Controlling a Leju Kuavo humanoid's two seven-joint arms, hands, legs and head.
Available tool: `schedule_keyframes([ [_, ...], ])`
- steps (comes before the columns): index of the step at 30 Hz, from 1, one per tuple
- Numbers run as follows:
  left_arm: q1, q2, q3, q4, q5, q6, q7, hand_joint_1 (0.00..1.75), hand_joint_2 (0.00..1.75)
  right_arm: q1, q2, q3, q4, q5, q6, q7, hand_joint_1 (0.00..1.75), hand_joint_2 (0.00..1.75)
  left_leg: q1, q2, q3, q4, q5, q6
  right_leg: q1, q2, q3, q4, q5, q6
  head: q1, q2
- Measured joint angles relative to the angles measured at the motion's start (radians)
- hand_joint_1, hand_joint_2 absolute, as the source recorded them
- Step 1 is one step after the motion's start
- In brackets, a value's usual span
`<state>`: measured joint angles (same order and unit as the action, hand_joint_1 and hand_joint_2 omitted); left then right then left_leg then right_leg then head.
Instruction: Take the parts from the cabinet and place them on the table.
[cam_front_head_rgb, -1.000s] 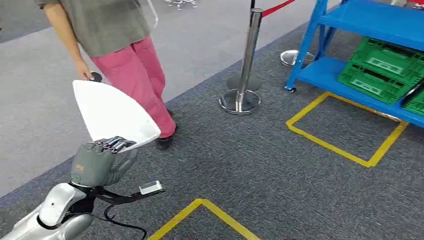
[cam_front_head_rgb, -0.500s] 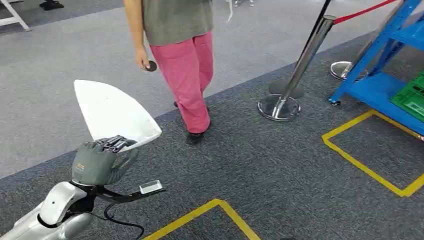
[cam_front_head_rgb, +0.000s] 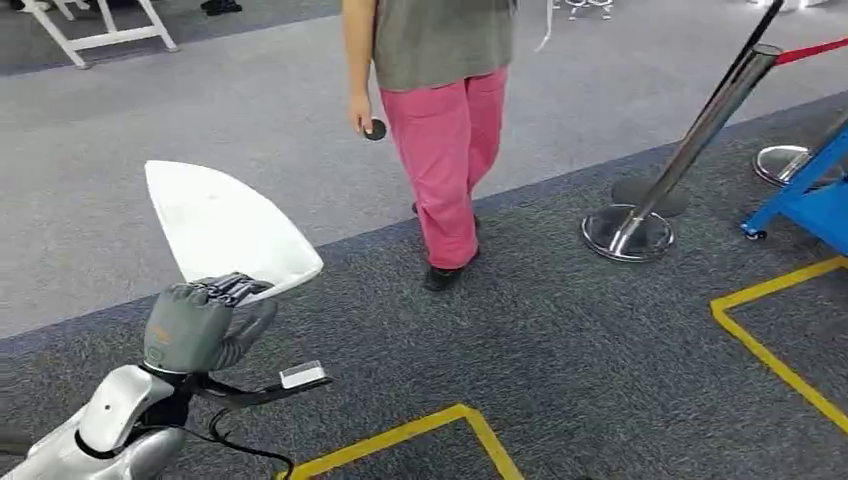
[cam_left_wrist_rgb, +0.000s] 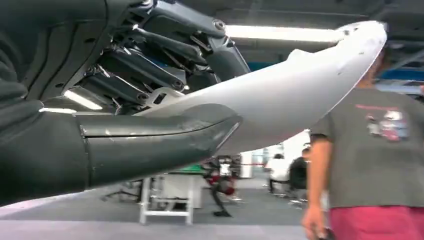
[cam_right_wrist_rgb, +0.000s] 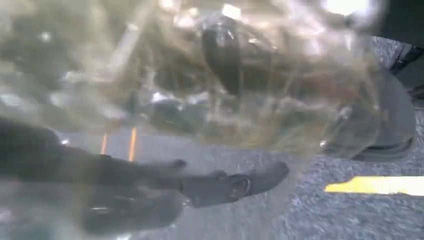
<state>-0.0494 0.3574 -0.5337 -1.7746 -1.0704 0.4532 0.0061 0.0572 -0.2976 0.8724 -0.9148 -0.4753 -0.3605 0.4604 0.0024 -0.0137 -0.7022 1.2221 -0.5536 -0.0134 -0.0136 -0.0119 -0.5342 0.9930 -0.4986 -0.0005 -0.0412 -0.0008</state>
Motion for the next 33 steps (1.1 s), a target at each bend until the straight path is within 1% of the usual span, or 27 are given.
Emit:
schedule_keyframes([
  [1,0.001,0.000,0.000,0.000,0.000,-0.002,0.000,1.75,1.75,0.001,-0.001,0.000,0.000,0.001,-0.002,0.000,0.00,0.00,0.003,0.002,-0.028,0.051,-0.014,-0.003,0.001,-0.014,0.000,0.000,-0.002,-0.001,0.000,0.000],
  [2,0.002,0.000,0.000,0.000,0.000,-0.002,0.001,1.75,1.75,0.003,-0.003,0.000,0.000,0.001,-0.004,0.000,0.00,0.00,0.006,0.002,-0.037,0.065,-0.010,-0.005,0.001,-0.028,0.001,0.001,-0.004,-0.001,-0.001,0.000],
  [3,0.002,0.000,0.000,0.000,0.000,-0.002,0.001,1.75,1.75,0.004,-0.003,0.000,0.000,0.002,-0.005,0.000,0.00,0.00,0.008,0.003,-0.027,0.044,0.016,-0.006,0.001,-0.041,0.004,0.001,-0.007,0.001,0.000,0.000],
  [4,0.002,0.000,0.000,0.000,0.000,-0.001,0.002,1.75,1.75,0.003,-0.003,0.000,0.000,0.002,-0.005,0.000,0.00,0.00,0.009,0.011,0.004,-0.015,0.059,-0.006,0.001,-0.054,0.008,0.001,-0.011,0.003,0.000,0.000],
  [5,0.002,0.000,0.000,0.000,0.000,0.000,0.002,1.75,1.75,0.002,-0.003,0.000,0.000,0.002,-0.005,0.000,0.00,0.00,0.008,0.031,0.049,-0.095,0.104,-0.004,0.001,-0.065,0.014,0.001,-0.015,0.007,-0.001,0.000],
  [6,0.001,0.000,0.001,0.000,-0.001,0.000,0.002,1.75,1.75,0.002,-0.003,0.000,0.000,0.002,-0.005,0.000,0.00,0.00,0.006,0.072,0.088,-0.166,0.128,-0.001,0.002,-0.075,0.021,0.001,-0.020,0.011,0.000,0.000],
  [7,-0.001,0.000,0.001,0.000,-0.001,0.000,0.002,1.75,1.75,0.001,-0.003,0.000,0.000,0.003,-0.005,0.000,0.00,0.00,-0.012,0.111,0.098,-0.189,0.111,0.001,0.012,-0.084,0.022,0.005,-0.026,0.019,-0.002,0.000],
  [8,-0.006,-0.001,0.001,0.000,-0.002,0.000,0.002,1.75,1.75,0.001,-0.004,0.000,0.000,0.003,-0.005,0.000,0.00,0.00,-0.009,0.103,0.099,-0.198,0.104,0.016,0.013,-0.096,0.021,0.006,-0.029,0.024,-0.001,0.000],
  [10,0.000,0.000,0.002,0.000,-0.003,0.002,0.002,1.75,1.75,-0.001,-0.004,0.000,0.000,0.003,-0.005,0.000,0.00,0.00,-0.013,0.075,0.093,-0.197,0.103,0.025,0.014,-0.124,0.029,0.000,-0.033,0.030,0.006,0.000],
  [11,0.001,0.001,0.002,0.000,-0.003,0.004,0.002,1.75,1.75,-0.004,-0.004,0.001,0.000,0.003,-0.003,0.000,0.00,0.00,-0.011,0.059,0.096,-0.204,0.107,0.033,0.010,-0.134,0.033,0.001,-0.040,0.039,0.003,0.000],
  [13,0.000,0.000,0.002,0.000,-0.003,0.013,0.002,1.75,1.75,-0.004,-0.003,0.002,0.000,0.002,0.000,0.000,0.00,0.00,-0.006,0.037,0.099,-0.207,0.110,0.046,0.002,-0.025,0.002,0.065,-0.085,0.045,0.010,0.000],
  [14,-0.001,0.000,0.002,0.000,-0.003,0.015,0.002,1.75,1.75,-0.003,-0.004,0.002,0.002,0.002,0.002,-0.007,0.00,0.00,-0.006,0.026,0.099,-0.207,0.109,0.052,0.001,-0.002,-0.037,0.142,-0.120,0.045,0.014,0.000],
  [15,-0.001,0.000,0.002,0.000,-0.004,0.014,0.002,1.75,1.75,-0.001,-0.004,0.002,0.003,0.003,0.002,-0.006,0.00,0.00,-0.007,0.011,0.098,-0.207,0.109,0.053,0.002,0.008,-0.085,0.232,-0.156,0.045,0.014,0.000],
  [16,0.000,0.000,0.002,0.000,-0.006,0.013,0.002,1.75,1.75,0.000,-0.004,0.002,0.004,0.004,0.002,-0.004,0.00,0.00,-0.008,-0.004,0.098,-0.207,0.109,0.053,0.003,0.011,-0.126,0.301,-0.173,0.045,0.014,0.000],
  [17,0.000,0.000,0.002,0.000,-0.008,0.013,0.002,1.75,1.75,0.001,-0.004,0.002,0.004,0.005,0.002,-0.003,0.00,0.00,-0.008,-0.020,0.099,-0.207,0.109,0.053,0.003,0.011,-0.149,0.327,-0.168,0.045,0.013,0.000],
  [18,0.000,-0.001,0.002,0.000,-0.010,0.013,0.002,1.75,1.75,0.001,-0.004,0.002,0.004,0.005,0.001,-0.003,0.00,0.00,-0.008,-0.035,0.101,-0.206,0.109,0.053,0.003,0.011,-0.147,0.303,-0.136,0.043,0.013,0.000],
  [20,0.000,-0.003,0.002,0.000,-0.010,0.013,0.002,1.75,1.75,0.001,-0.004,0.003,0.003,0.010,-0.001,-0.003,0.00,0.00,-0.008,-0.063,0.107,-0.206,0.108,0.051,0.001,0.024,-0.089,0.159,-0.039,0.038,0.013,0.000],
  [21,0.000,-0.003,0.002,0.000,-0.010,0.013,0.003,1.75,1.75,0.001,-0.005,0.003,0.003,0.012,-0.004,-0.003,0.00,0.00,-0.007,-0.075,0.109,-0.205,0.106,0.048,-0.003,0.063,-0.053,0.071,0.006,0.038,0.014,0.000],
  [22,-0.001,-0.003,0.002,0.000,-0.010,0.013,0.003,1.75,1.75,0.002,-0.005,0.004,0.003,0.013,-0.007,-0.003,0.00,0.00,-0.012,-0.087,0.104,-0.199,0.103,0.041,-0.008,0.117,-0.040,0.037,-0.003,0.037,0.013,0.000],
  [23,0.001,-0.003,0.003,0.000,-0.010,0.014,0.003,1.75,1.75,0.003,-0.006,0.005,0.002,0.013,-0.009,-0.007,0.00,0.00,-0.008,-0.103,0.096,-0.195,0.106,0.036,-0.010,0.107,-0.024,0.024,-0.007,0.035,0.010,0.000],
  [26,0.018,0.000,0.009,0.000,-0.008,0.019,0.000,1.75,1.75,0.004,-0.006,0.006,0.003,0.013,-0.008,0.001,0.00,0.00,0.000,-0.138,0.090,-0.201,0.114,0.016,-0.003,0.076,-0.020,0.021,-0.003,0.023,0.010,0.000],
  [27,0.022,-0.001,0.012,0.000,-0.006,0.021,0.000,1.75,1.75,0.003,-0.006,0.006,0.004,0.011,-0.005,0.001,0.00,0.00,-0.001,-0.105,0.087,-0.190,0.103,0.015,-0.007,0.061,-0.015,0.013,0.001,0.016,0.009,0.000],
  [28,0.017,0.000,0.014,0.000,-0.003,0.022,0.000,1.75,1.75,0.003,-0.006,0.006,0.004,0.011,-0.004,0.002,0.00,0.00,-0.007,-0.040,0.072,-0.157,0.078,0.010,-0.005,0.048,-0.012,0.010,0.000,0.010,0.001,0.000],
  [29,0.009,-0.002,0.014,0.000,-0.003,0.020,0.001,1.75,1.75,0.003,-0.006,0.006,0.003,0.013,-0.004,0.002,0.00,0.00,-0.005,-0.013,0.040,-0.092,0.039,0.005,-0.002,0.032,-0.011,0.010,-0.001,0.005,0.000,0.000],
  [31,0.009,-0.005,0.014,0.000,-0.003,0.015,0.007,1.75,1.75,0.006,-0.007,0.006,-0.004,0.016,-0.010,0.002,0.00,0.00,0.001,0.002,-0.031,0.058,-0.025,-0.002,0.002,-0.001,-0.010,0.011,-0.005,-0.001,-0.001,0.000],
  [32,0.011,-0.005,0.014,0.000,-0.003,0.015,0.010,1.75,1.75,0.008,-0.009,0.006,-0.008,0.018,-0.013,0.002,0.00,0.00,0.003,0.003,-0.049,0.094,-0.030,-0.004,0.003,-0.015,-0.010,0.011,-0.006,-0.002,-0.001,0.000],
  [33,0.012,-0.005,0.014,0.000,-0.003,0.015,0.013,1.75,1.75,0.009,-0.011,0.007,-0.013,0.019,-0.014,0.002,0.00,0.00,0.004,0.003,-0.043,0.086,-0.012,-0.004,0.003,-0.028,-0.008,0.011,-0.008,-0.001,-0.001,0.000],
])
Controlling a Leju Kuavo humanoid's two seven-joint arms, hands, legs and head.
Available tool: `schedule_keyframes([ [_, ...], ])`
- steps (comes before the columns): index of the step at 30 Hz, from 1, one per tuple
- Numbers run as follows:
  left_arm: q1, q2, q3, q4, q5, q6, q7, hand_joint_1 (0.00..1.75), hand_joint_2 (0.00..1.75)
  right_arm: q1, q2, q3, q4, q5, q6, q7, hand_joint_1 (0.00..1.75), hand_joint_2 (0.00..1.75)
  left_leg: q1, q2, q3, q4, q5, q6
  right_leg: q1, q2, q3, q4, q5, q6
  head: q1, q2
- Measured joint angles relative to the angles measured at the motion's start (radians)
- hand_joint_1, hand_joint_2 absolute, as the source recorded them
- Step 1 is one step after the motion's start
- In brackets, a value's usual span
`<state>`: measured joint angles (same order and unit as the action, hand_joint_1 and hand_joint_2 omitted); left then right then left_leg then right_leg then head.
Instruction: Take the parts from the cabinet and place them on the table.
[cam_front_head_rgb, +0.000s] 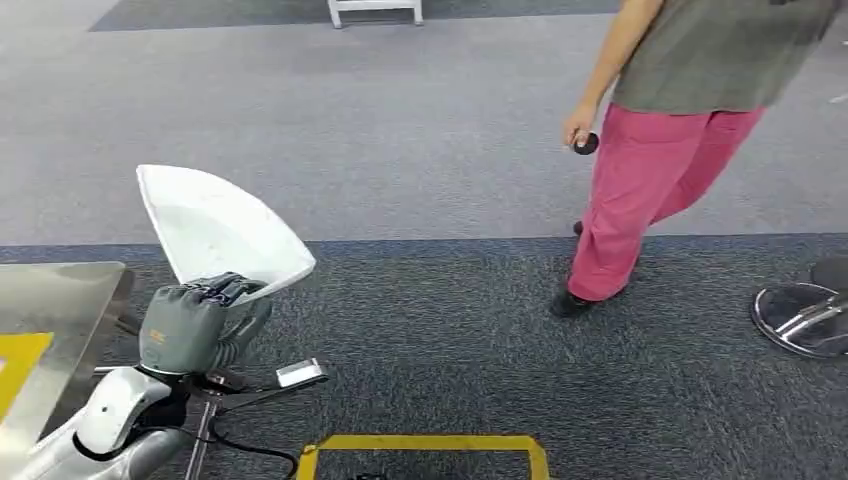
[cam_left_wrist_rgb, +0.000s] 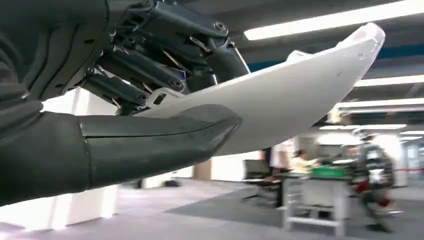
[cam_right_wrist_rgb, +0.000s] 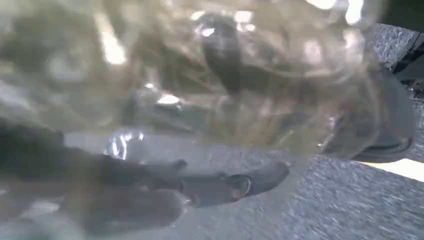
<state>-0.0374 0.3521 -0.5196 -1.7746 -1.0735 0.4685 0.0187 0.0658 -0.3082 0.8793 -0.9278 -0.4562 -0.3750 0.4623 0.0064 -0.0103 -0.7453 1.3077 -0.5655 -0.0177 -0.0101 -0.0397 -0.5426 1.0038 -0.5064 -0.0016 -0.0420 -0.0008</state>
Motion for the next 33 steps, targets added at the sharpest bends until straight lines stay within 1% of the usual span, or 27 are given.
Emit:
schedule_keyframes([
  [1,0.000,0.000,0.000,0.000,0.000,0.000,0.000,1.75,1.75,0.000,-0.001,0.000,-0.004,0.002,-0.001,0.000,0.00,0.00,0.000,0.004,0.025,-0.047,0.036,0.001,0.001,-0.013,0.003,0.000,-0.002,0.001,-0.001,0.000],
  [2,0.000,0.000,0.001,0.000,0.000,0.001,0.000,1.75,1.75,0.000,-0.001,0.000,-0.009,0.005,-0.002,0.000,0.00,0.00,0.000,0.014,0.073,-0.133,0.084,0.004,0.001,-0.026,0.007,0.000,-0.005,0.003,0.000,0.000],
  [3,0.000,0.000,0.001,-0.001,0.000,0.001,0.001,1.75,1.75,0.000,-0.001,0.000,-0.013,0.010,-0.003,0.000,0.00,0.00,-0.002,0.037,0.120,-0.216,0.120,0.009,0.002,-0.037,0.013,0.000,-0.009,0.006,0.000,0.000],
  [4,-0.001,0.000,0.003,-0.001,0.000,0.002,0.001,1.75,1.75,0.000,-0.001,0.000,-0.015,0.011,-0.003,0.000,0.00,0.00,-0.014,0.086,0.148,-0.263,0.111,0.015,0.005,-0.045,0.017,0.000,-0.013,0.011,0.000,0.000],
  [6,-0.004,0.000,0.004,-0.002,0.000,0.002,0.002,1.75,1.75,0.001,-0.003,0.000,-0.016,0.012,-0.004,0.000,0.00,0.00,-0.020,0.079,0.150,-0.282,0.104,0.030,0.011,-0.066,0.016,0.001,-0.017,0.020,0.001,0.000],
  [8,0.001,0.001,0.004,-0.002,0.000,0.002,0.003,1.75,1.75,-0.002,-0.003,0.001,-0.023,0.012,-0.004,0.004,0.00,0.00,-0.022,0.052,0.147,-0.286,0.105,0.039,0.011,-0.092,0.024,-0.002,-0.021,0.028,0.002,0.000],
  [9,0.002,0.001,0.004,-0.003,0.000,0.002,0.003,1.75,1.75,-0.004,-0.004,0.002,-0.027,0.012,-0.003,0.005,0.00,0.00,-0.012,0.040,0.155,-0.297,0.112,0.049,0.005,-0.078,0.014,0.004,-0.032,0.037,0.000,0.000],
  [10,-0.001,0.001,0.005,-0.006,0.000,0.003,0.003,1.75,1.75,-0.005,-0.004,0.003,-0.029,0.012,-0.003,0.006,0.00,0.00,-0.012,0.032,0.156,-0.297,0.113,0.051,0.003,-0.018,0.009,0.028,-0.048,0.041,0.006,0.000],
  [11,-0.005,0.001,0.005,-0.006,0.000,0.002,0.003,1.75,1.75,-0.003,-0.005,0.004,-0.030,0.012,-0.003,0.003,0.00,0.00,-0.011,0.021,0.154,-0.297,0.112,0.058,0.001,0.019,-0.021,0.092,-0.081,0.042,0.009,0.000],
  [13,-0.003,0.000,0.004,-0.006,0.000,0.002,0.003,1.75,1.75,0.000,-0.008,0.004,-0.030,0.012,-0.003,-0.001,0.00,0.00,-0.012,-0.004,0.154,-0.297,0.112,0.061,0.000,0.038,-0.110,0.264,-0.152,0.046,0.010,0.000],
  [14,-0.001,0.000,0.003,-0.006,0.000,0.002,0.003,1.75,1.75,0.003,-0.009,0.004,-0.030,0.012,-0.003,0.003,0.00,0.00,-0.012,-0.017,0.154,-0.297,0.112,0.061,0.000,0.039,-0.142,0.317,-0.162,0.048,0.012,0.000],
  [15,-0.001,0.000,0.003,-0.006,0.000,0.002,0.003,1.75,1.75,0.004,-0.009,0.005,-0.030,0.012,-0.003,0.005,0.00,0.00,-0.012,-0.031,0.155,-0.296,0.112,0.061,0.000,0.039,-0.150,0.316,-0.145,0.049,0.011,0.000],
  [16,-0.001,0.000,0.003,-0.006,0.000,0.002,0.003,1.75,1.75,0.004,-0.010,0.005,-0.030,0.013,-0.001,0.005,0.00,0.00,-0.011,-0.044,0.156,-0.296,0.112,0.060,-0.001,0.039,-0.138,0.276,-0.108,0.048,0.012,0.000],
  [17,-0.001,0.000,0.004,-0.006,0.000,0.002,0.003,1.75,1.75,0.004,-0.010,0.006,-0.031,0.013,-0.001,0.005,0.00,0.00,-0.009,-0.059,0.159,-0.295,0.111,0.059,-0.004,0.043,-0.104,0.197,-0.055,0.049,0.011,0.000],
  [18,-0.001,0.000,0.004,-0.006,-0.001,0.002,0.003,1.75,1.75,0.004,-0.010,0.007,-0.031,0.012,0.001,0.005,0.00,0.00,-0.007,-0.071,0.162,-0.294,0.109,0.055,-0.008,0.060,-0.064,0.107,-0.007,0.049,0.012,0.000],
  [19,-0.001,0.000,0.004,-0.006,-0.003,0.003,0.003,1.75,1.75,0.004,-0.011,0.007,-0.031,0.012,0.004,0.005,0.00,0.00,-0.007,-0.082,0.162,-0.293,0.106,0.049,-0.016,0.112,-0.033,0.037,0.010,0.052,0.012,0.000],
  [20,-0.004,0.001,0.005,-0.006,-0.007,0.003,0.003,1.75,1.75,0.005,-0.011,0.008,-0.029,0.011,0.009,0.005,0.00,0.00,-0.012,-0.097,0.155,-0.282,0.104,0.043,-0.019,0.129,-0.018,0.009,-0.001,0.050,0.011,0.000],
  [23,-0.001,0.005,0.005,-0.005,-0.008,0.003,0.003,1.75,1.75,0.001,-0.011,0.008,-0.027,0.010,0.012,0.009,0.00,0.00,0.000,-0.129,0.143,-0.290,0.118,0.022,-0.006,0.097,-0.013,0.015,-0.001,0.030,0.011,0.000],
  [24,-0.001,0.007,0.006,-0.005,-0.008,0.003,0.003,1.75,1.75,0.000,-0.011,0.009,-0.027,0.010,0.013,0.012,0.00,0.00,0.000,-0.127,0.139,-0.287,0.113,0.019,-0.013,0.083,-0.010,0.006,0.005,0.022,0.011,0.000],
  [25,-0.003,0.008,0.006,-0.005,-0.008,0.003,0.003,1.75,1.75,-0.002,-0.011,0.009,-0.026,0.010,0.015,0.014,0.00,0.00,-0.006,-0.061,0.134,-0.270,0.098,0.015,-0.012,0.071,-0.005,0.002,0.006,0.016,0.006,0.000],
  [26,-0.009,0.009,0.007,-0.005,-0.008,0.002,0.003,1.75,1.75,-0.001,-0.011,0.009,-0.027,0.010,0.018,0.013,0.00,0.00,-0.006,-0.025,0.111,-0.220,0.066,0.010,-0.010,0.058,-0.003,0.001,0.004,0.010,-0.001,0.000],
  [27,-0.014,0.008,0.006,-0.005,-0.008,0.002,0.003,1.75,1.75,-0.001,-0.011,0.009,-0.026,0.010,0.019,0.013,0.00,0.00,-0.004,-0.009,0.075,-0.144,0.028,0.006,-0.007,0.043,-0.002,0.001,0.002,0.007,0.000,0.000],
  [29,-0.013,0.008,0.006,-0.005,-0.008,0.001,0.003,1.75,1.75,0.000,-0.011,0.009,-0.026,0.010,0.020,0.013,0.00,0.00,-0.002,-0.001,0.005,-0.005,-0.020,0.003,-0.004,0.014,-0.002,0.002,-0.002,0.002,-0.001,0.000],
  [30,-0.011,0.008,0.006,-0.005,-0.008,0.000,0.003,1.75,1.75,0.000,-0.011,0.009,-0.026,0.010,0.020,0.013,0.00,0.00,-0.001,-0.001,-0.004,0.008,-0.012,0.002,-0.003,0.001,0.000,0.002,-0.003,0.002,-0.002,0.000],
  [31,-0.010,0.008,0.006,-0.005,-0.008,0.000,0.003,1.75,1.75,0.000,-0.011,0.009,-0.026,0.010,0.020,0.013,0.00,0.00,-0.001,0.000,0.010,-0.020,0.017,0.004,-0.001,-0.012,0.002,0.002,-0.006,0.002,-0.001,0.000],
  [32,-0.008,0.010,0.007,-0.005,-0.009,0.000,0.003,1.75,1.75,0.000,-0.011,0.009,-0.024,0.010,0.020,0.013,0.00,0.00,-0.001,0.005,0.043,-0.082,0.058,0.006,0.000,-0.023,0.007,0.002,-0.009,0.004,-0.001,0.000],
  [33,-0.006,0.011,0.008,-0.005,-0.010,0.003,0.003,1.75,1.75,-0.001,-0.011,0.009,-0.024,0.010,0.020,0.013,0.00,0.00,-0.003,0.018,0.095,-0.177,0.106,0.012,0.001,-0.036,0.013,0.002,-0.013,0.004,-0.001,0.000],
])
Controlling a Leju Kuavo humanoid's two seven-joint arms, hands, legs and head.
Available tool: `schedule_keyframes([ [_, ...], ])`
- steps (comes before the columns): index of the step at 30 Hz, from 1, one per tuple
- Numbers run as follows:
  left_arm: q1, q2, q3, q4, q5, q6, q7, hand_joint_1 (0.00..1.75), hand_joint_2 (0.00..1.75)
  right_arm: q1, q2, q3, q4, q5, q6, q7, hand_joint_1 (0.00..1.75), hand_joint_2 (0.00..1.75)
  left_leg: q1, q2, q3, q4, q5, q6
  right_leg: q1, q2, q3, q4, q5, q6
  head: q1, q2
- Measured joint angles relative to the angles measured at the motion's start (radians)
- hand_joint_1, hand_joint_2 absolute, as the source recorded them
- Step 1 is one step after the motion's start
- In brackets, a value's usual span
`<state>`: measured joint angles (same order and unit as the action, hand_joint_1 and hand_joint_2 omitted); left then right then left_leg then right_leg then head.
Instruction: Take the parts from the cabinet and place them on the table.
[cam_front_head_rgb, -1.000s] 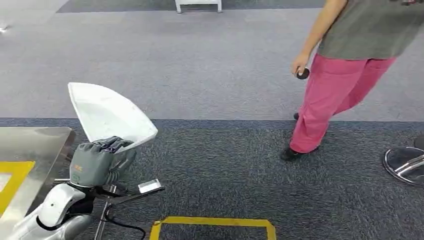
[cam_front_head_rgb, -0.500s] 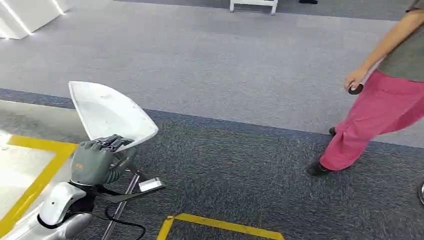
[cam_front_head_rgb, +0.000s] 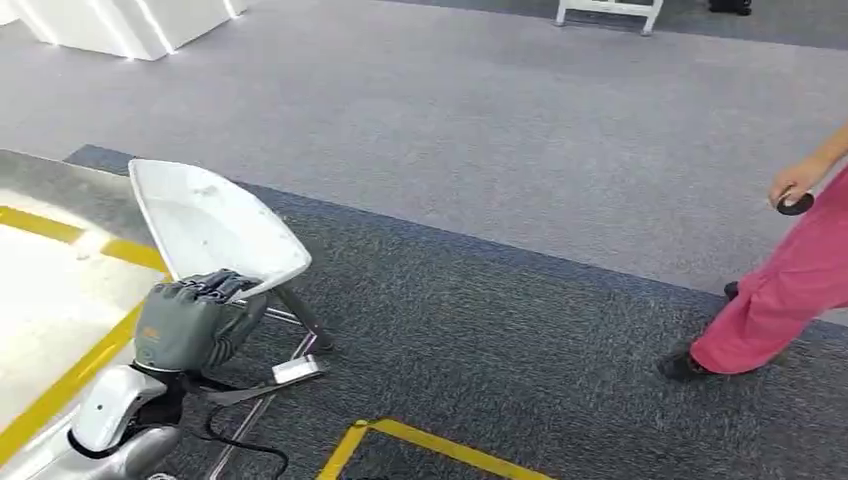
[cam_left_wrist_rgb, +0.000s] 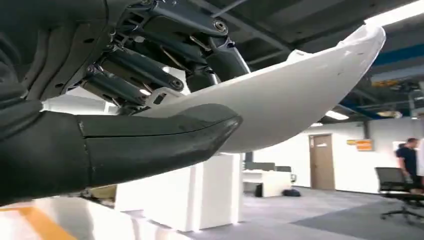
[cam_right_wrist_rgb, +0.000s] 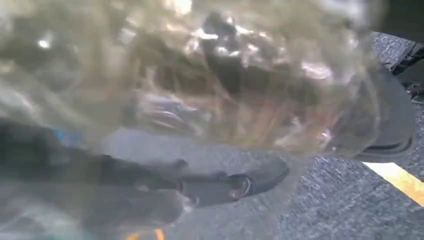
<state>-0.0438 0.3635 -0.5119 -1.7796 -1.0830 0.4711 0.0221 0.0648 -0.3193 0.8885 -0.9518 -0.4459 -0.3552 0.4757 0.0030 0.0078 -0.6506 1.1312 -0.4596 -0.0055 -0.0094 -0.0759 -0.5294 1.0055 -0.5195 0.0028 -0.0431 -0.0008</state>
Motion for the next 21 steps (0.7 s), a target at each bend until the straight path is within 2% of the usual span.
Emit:
schedule_keyframes([
  [1,-0.001,0.001,0.001,0.000,0.000,0.000,0.000,1.75,1.75,0.000,0.000,0.000,0.000,0.001,0.000,0.000,0.00,0.00,-0.007,0.045,0.041,-0.079,0.022,0.009,0.001,-0.009,0.006,-0.001,-0.004,0.003,0.000,0.000],
  [2,-0.004,0.001,0.002,0.000,0.000,0.000,0.000,1.75,1.75,0.000,0.000,0.000,0.000,0.002,0.000,0.000,0.00,0.00,-0.023,0.075,0.052,-0.096,0.004,0.013,0.009,-0.020,0.007,0.000,-0.008,0.009,0.001,0.000],
  [3,-0.007,0.001,0.002,0.000,0.000,0.000,0.000,1.75,1.75,-0.001,0.000,0.000,0.001,0.002,0.000,0.000,0.00,0.00,-0.021,0.068,0.053,-0.108,0.001,0.021,0.009,-0.028,0.005,0.001,-0.010,0.014,-0.002,0.000],
  [5,-0.003,0.002,0.003,0.000,-0.001,-0.002,0.000,1.75,1.75,-0.007,0.000,0.001,0.001,0.002,0.000,0.006,0.00,0.00,-0.024,0.045,0.047,-0.107,0.001,0.026,0.009,-0.054,0.011,-0.004,-0.012,0.020,0.000,0.000],
  [6,-0.003,0.003,0.003,0.000,-0.001,-0.003,0.001,1.75,1.75,-0.011,0.000,0.002,0.001,0.002,0.000,0.007,0.00,0.00,-0.019,0.029,0.053,-0.119,0.006,0.034,0.010,-0.064,0.018,-0.005,-0.018,0.030,0.000,0.000],
  [7,-0.002,0.002,0.003,0.000,-0.003,-0.004,0.001,1.75,1.75,-0.013,0.000,0.003,0.001,0.003,0.000,0.007,0.00,0.00,-0.014,0.021,0.061,-0.125,0.010,0.039,0.006,-0.021,0.012,0.007,-0.031,0.036,0.002,0.000],
  [8,-0.010,0.002,0.003,0.000,-0.007,-0.005,0.003,1.75,1.75,-0.013,0.000,0.004,0.001,0.004,0.000,0.007,0.00,0.00,-0.011,0.011,0.061,-0.126,0.010,0.044,0.005,0.027,-0.006,0.050,-0.058,0.036,0.005,0.000],
  [9,-0.013,0.001,0.002,0.000,-0.009,-0.008,0.004,1.75,1.75,-0.011,0.000,0.005,0.001,0.005,-0.001,0.001,0.00,0.00,-0.009,-0.002,0.061,-0.126,0.010,0.047,0.003,0.054,-0.042,0.122,-0.092,0.038,0.010,0.000],
  [10,-0.011,0.000,0.002,0.000,-0.009,-0.007,0.004,1.75,1.75,-0.009,-0.002,0.005,0.002,0.005,-0.001,0.000,0.00,0.00,-0.009,-0.014,0.060,-0.126,0.010,0.048,0.002,0.067,-0.086,0.205,-0.126,0.039,0.012,0.000],
  [11,-0.007,0.000,0.002,0.001,-0.009,-0.003,0.002,1.75,1.75,-0.007,-0.002,0.006,0.006,0.005,0.000,0.000,0.00,0.00,-0.010,-0.028,0.060,-0.126,0.010,0.049,0.002,0.073,-0.130,0.281,-0.147,0.041,0.012,0.000],
  [12,-0.002,0.000,0.000,0.004,-0.008,0.000,0.000,1.75,1.75,-0.006,-0.002,0.008,0.013,0.002,0.002,0.000,0.00,0.00,-0.010,-0.043,0.061,-0.125,0.010,0.049,0.001,0.074,-0.154,0.310,-0.142,0.042,0.013,0.000],
  [13,-0.001,0.000,0.000,0.007,-0.008,-0.001,-0.001,1.75,1.75,-0.005,-0.002,0.009,0.018,0.000,0.003,0.000,0.00,0.00,-0.009,-0.057,0.062,-0.125,0.009,0.049,0.000,0.074,-0.154,0.289,-0.112,0.042,0.013,0.000],
  [14,-0.001,0.000,-0.001,0.008,-0.007,-0.004,0.000,1.75,1.75,-0.005,-0.002,0.010,0.019,0.002,0.003,0.000,0.00,0.00,-0.008,-0.072,0.063,-0.124,0.009,0.048,-0.002,0.076,-0.135,0.233,-0.068,0.043,0.013,0.000],
  [15,-0.002,-0.001,-0.002,0.008,-0.007,-0.007,0.000,1.75,1.75,-0.006,-0.002,0.011,0.019,0.003,0.002,0.000,0.00,0.00,-0.006,-0.086,0.066,-0.122,0.007,0.046,-0.005,0.086,-0.101,0.150,-0.016,0.043,0.013,0.000],
  [16,-0.003,-0.001,-0.002,0.008,-0.007,-0.008,0.001,1.75,1.75,-0.007,-0.002,0.011,0.019,0.006,0.000,0.000,0.00,0.00,-0.005,-0.099,0.067,-0.120,0.005,0.041,-0.010,0.114,-0.062,0.060,0.029,0.045,0.014,0.000],
  [17,-0.003,-0.001,-0.002,0.008,-0.007,-0.008,0.001,1.75,1.75,-0.007,-0.002,0.012,0.019,0.006,-0.001,0.000,0.00,0.00,-0.009,-0.110,0.063,-0.115,0.002,0.034,-0.016,0.169,-0.047,0.026,0.018,0.046,0.015,0.000],
  [18,-0.004,-0.002,-0.002,0.008,-0.007,-0.006,0.001,1.75,1.75,-0.008,-0.002,0.013,0.019,0.006,-0.001,-0.006,0.00,0.00,-0.007,-0.124,0.055,-0.108,0.002,0.028,-0.018,0.164,-0.030,0.008,0.013,0.040,0.014,0.000],
  [20,-0.001,-0.002,-0.003,0.008,-0.006,-0.004,0.001,1.75,1.75,-0.009,-0.002,0.013,0.020,0.005,-0.001,-0.006,0.00,0.00,0.000,-0.146,0.048,-0.114,0.011,0.014,-0.009,0.143,-0.031,0.011,0.015,0.030,0.016,0.000],
  [21,-0.001,-0.002,-0.002,0.008,-0.006,-0.004,0.002,1.75,1.75,-0.010,-0.002,0.013,0.020,0.005,-0.001,-0.002,0.00,0.00,0.001,-0.158,0.047,-0.115,0.012,0.010,-0.010,0.131,-0.028,0.008,0.017,0.025,0.015,0.000],
])
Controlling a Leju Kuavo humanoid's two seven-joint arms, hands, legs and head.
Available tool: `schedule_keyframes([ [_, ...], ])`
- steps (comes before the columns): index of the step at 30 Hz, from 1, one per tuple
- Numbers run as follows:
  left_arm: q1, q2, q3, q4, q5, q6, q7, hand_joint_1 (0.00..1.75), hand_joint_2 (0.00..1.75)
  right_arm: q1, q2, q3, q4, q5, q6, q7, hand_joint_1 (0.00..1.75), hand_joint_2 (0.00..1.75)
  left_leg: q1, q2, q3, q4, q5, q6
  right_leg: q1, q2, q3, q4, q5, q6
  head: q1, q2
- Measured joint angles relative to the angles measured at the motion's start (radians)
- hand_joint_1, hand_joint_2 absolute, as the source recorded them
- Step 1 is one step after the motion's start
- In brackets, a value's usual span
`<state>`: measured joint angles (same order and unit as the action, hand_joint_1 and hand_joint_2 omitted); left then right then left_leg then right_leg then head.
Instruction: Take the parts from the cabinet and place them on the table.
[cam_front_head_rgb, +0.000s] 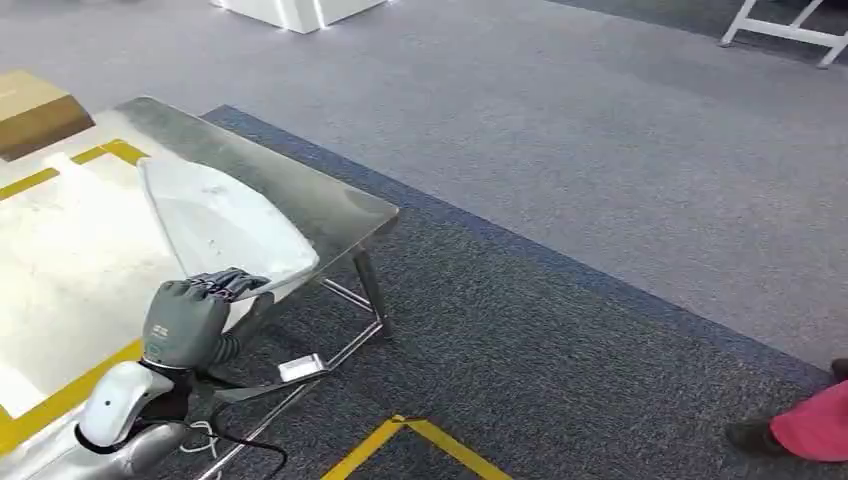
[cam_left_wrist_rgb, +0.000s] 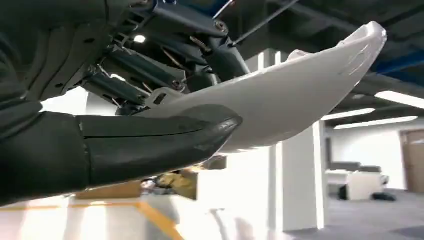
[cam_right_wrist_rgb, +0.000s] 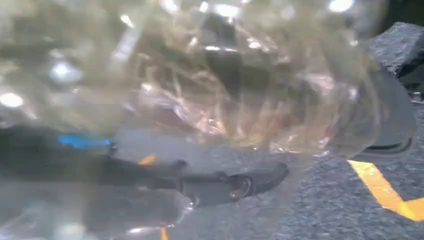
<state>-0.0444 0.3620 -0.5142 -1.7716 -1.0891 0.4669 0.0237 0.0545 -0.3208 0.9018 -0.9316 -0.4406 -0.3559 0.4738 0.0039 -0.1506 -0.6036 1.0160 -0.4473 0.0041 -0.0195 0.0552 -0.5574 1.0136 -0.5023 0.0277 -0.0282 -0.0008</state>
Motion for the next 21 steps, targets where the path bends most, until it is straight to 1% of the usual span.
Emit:
schedule_keyframes([
  [1,0.001,0.000,0.000,0.000,0.000,0.000,0.000,1.75,1.75,-0.002,0.002,0.000,0.000,0.000,0.000,0.002,0.00,0.00,-0.001,0.028,-0.002,0.008,-0.009,-0.003,-0.005,-0.016,0.004,-0.009,0.004,-0.008,0.001,0.000],
  [2,-0.004,0.002,0.000,0.000,0.000,0.000,0.001,1.75,1.75,-0.002,0.002,0.000,0.000,0.000,0.000,0.002,0.00,0.00,-0.007,0.091,-0.015,0.038,-0.033,-0.009,-0.004,-0.029,0.008,-0.010,0.003,-0.015,-0.011,0.000],
  [3,-0.010,0.002,0.000,0.000,-0.001,-0.003,0.002,1.75,1.75,0.000,0.002,0.000,0.000,0.000,-0.001,0.002,0.00,0.00,-0.005,0.120,-0.047,0.103,-0.071,-0.014,-0.002,-0.044,0.009,-0.010,0.001,-0.019,-0.014,0.000],
  [4,-0.012,0.000,0.000,0.000,-0.002,-0.012,0.005,1.75,1.75,0.001,0.002,0.000,-0.001,0.000,-0.004,0.002,0.00,0.00,-0.003,0.134,-0.085,0.181,-0.109,-0.017,0.000,-0.059,0.009,-0.010,-0.001,-0.022,-0.014,0.000],
  [5,-0.011,-0.001,-0.001,0.000,-0.003,-0.019,0.008,1.75,1.75,0.002,0.002,0.000,-0.001,0.001,-0.006,0.002,0.00,0.00,-0.001,0.139,-0.125,0.263,-0.139,-0.020,0.001,-0.076,0.009,-0.010,-0.003,-0.024,-0.014,0.000],
  [6,-0.008,-0.001,-0.001,0.000,-0.003,-0.019,0.010,1.75,1.75,0.003,0.002,0.000,-0.002,0.001,-0.007,0.002,0.00,0.00,0.000,0.141,-0.145,0.301,-0.144,-0.021,0.001,-0.088,0.010,-0.010,-0.004,-0.024,-0.014,0.000],
  [7,-0.007,-0.001,-0.001,0.000,-0.002,-0.018,0.010,1.75,1.75,0.003,0.002,0.000,-0.002,0.001,-0.009,0.002,0.00,0.00,0.001,0.141,-0.143,0.298,-0.128,-0.022,0.001,-0.102,0.012,-0.010,-0.007,-0.023,-0.014,0.000],
  [8,-0.007,0.000,0.000,0.000,-0.002,-0.017,0.011,1.75,1.75,0.003,0.002,0.000,-0.002,0.002,-0.010,0.002,0.00,0.00,0.002,0.144,-0.118,0.250,-0.088,-0.021,0.002,-0.116,0.016,-0.010,-0.010,-0.022,-0.014,0.000],
  [9,-0.007,0.000,0.000,0.000,-0.002,-0.016,0.011,1.75,1.75,0.002,0.002,0.000,-0.002,0.002,-0.011,0.002,0.00,0.00,0.001,0.153,-0.074,0.167,-0.040,-0.017,0.002,-0.129,0.023,-0.010,-0.014,-0.020,-0.014,0.000],
  [10,-0.008,0.000,0.000,0.000,-0.003,-0.016,0.011,1.75,1.75,0.001,0.002,0.000,-0.003,0.002,-0.011,0.002,0.00,0.00,-0.001,0.175,-0.027,0.080,0.002,-0.011,0.002,-0.140,0.030,-0.010,-0.018,-0.017,-0.014,0.000],
  [11,-0.010,0.000,0.001,0.000,-0.003,-0.016,0.011,1.75,1.75,0.001,0.002,0.000,-0.003,0.003,-0.011,0.002,0.00,0.00,-0.010,0.223,0.003,0.026,0.000,-0.005,0.004,-0.150,0.035,-0.011,-0.022,-0.013,-0.014,0.000],
  [12,-0.014,0.000,0.001,0.000,-0.004,-0.018,0.011,1.75,1.75,0.000,0.002,0.000,-0.004,0.003,-0.011,0.002,0.00,0.00,-0.020,0.227,0.011,0.007,-0.008,0.000,0.012,-0.159,0.034,-0.007,-0.027,-0.005,-0.015,0.000],
  [13,-0.017,-0.001,0.001,-0.002,-0.005,-0.018,0.011,1.75,1.75,0.000,0.002,0.000,-0.005,0.003,-0.012,0.002,0.00,0.00,-0.019,0.222,0.007,0.007,-0.013,0.007,0.014,-0.173,0.034,-0.009,-0.029,-0.001,-0.013,0.000],
  [14,-0.016,-0.001,0.001,-0.003,-0.006,-0.017,0.012,1.75,1.75,-0.001,0.002,0.000,-0.007,0.003,-0.013,0.002,0.00,0.00,-0.020,0.206,0.004,0.006,-0.014,0.010,0.013,-0.187,0.038,-0.012,-0.030,0.002,-0.011,0.000],
  [15,-0.015,0.000,0.001,-0.003,-0.006,-0.018,0.012,1.75,1.75,-0.004,0.002,0.000,-0.010,0.003,-0.013,0.002,0.00,0.00,-0.020,0.192,0.002,0.003,-0.012,0.015,0.014,-0.202,0.045,-0.015,-0.032,0.008,-0.011,0.000],
  [16,-0.015,0.000,0.001,-0.005,-0.008,-0.018,0.012,1.75,1.75,-0.005,0.002,0.001,-0.013,0.004,-0.013,0.002,0.00,0.00,-0.011,0.178,0.011,-0.008,-0.005,0.023,0.013,-0.208,0.042,-0.015,-0.040,0.016,-0.012,0.000],
  [17,-0.015,0.000,0.002,-0.006,-0.009,-0.016,0.012,1.75,1.75,-0.007,0.002,0.001,-0.014,0.004,-0.013,0.002,0.00,0.00,-0.009,0.169,0.015,-0.010,-0.004,0.027,0.009,-0.149,0.038,0.006,-0.056,0.021,-0.008,0.000],
  [18,-0.021,0.000,0.001,-0.006,-0.009,-0.017,0.013,1.75,1.75,-0.007,0.002,0.001,-0.015,0.004,-0.013,0.000,0.00,0.00,-0.007,0.159,0.014,-0.010,-0.004,0.032,0.006,-0.096,0.010,0.066,-0.089,0.021,-0.002,0.000],
  [19,-0.022,0.000,0.001,-0.006,-0.009,-0.017,0.013,1.75,1.75,-0.005,0.002,0.001,-0.015,0.004,-0.013,-0.010,0.00,0.00,-0.006,0.146,0.014,-0.010,-0.004,0.035,0.006,-0.070,-0.035,0.155,-0.128,0.024,0.003,0.000],
  [20,-0.021,-0.001,0.000,-0.006,-0.009,-0.017,0.013,1.75,1.75,-0.002,0.000,0.001,-0.015,0.004,-0.013,-0.010,0.00,0.00,-0.006,0.132,0.013,-0.010,-0.004,0.035,0.006,-0.059,-0.084,0.243,-0.158,0.025,0.003,0.000],
  [21,-0.019,-0.001,-0.001,-0.006,-0.009,-0.018,0.013,1.75,1.75,0.000,0.000,0.001,-0.015,0.004,-0.013,-0.010,0.00,0.00,-0.006,0.118,0.013,-0.009,-0.005,0.035,0.007,-0.057,-0.119,0.297,-0.166,0.027,0.005,0.000],
])
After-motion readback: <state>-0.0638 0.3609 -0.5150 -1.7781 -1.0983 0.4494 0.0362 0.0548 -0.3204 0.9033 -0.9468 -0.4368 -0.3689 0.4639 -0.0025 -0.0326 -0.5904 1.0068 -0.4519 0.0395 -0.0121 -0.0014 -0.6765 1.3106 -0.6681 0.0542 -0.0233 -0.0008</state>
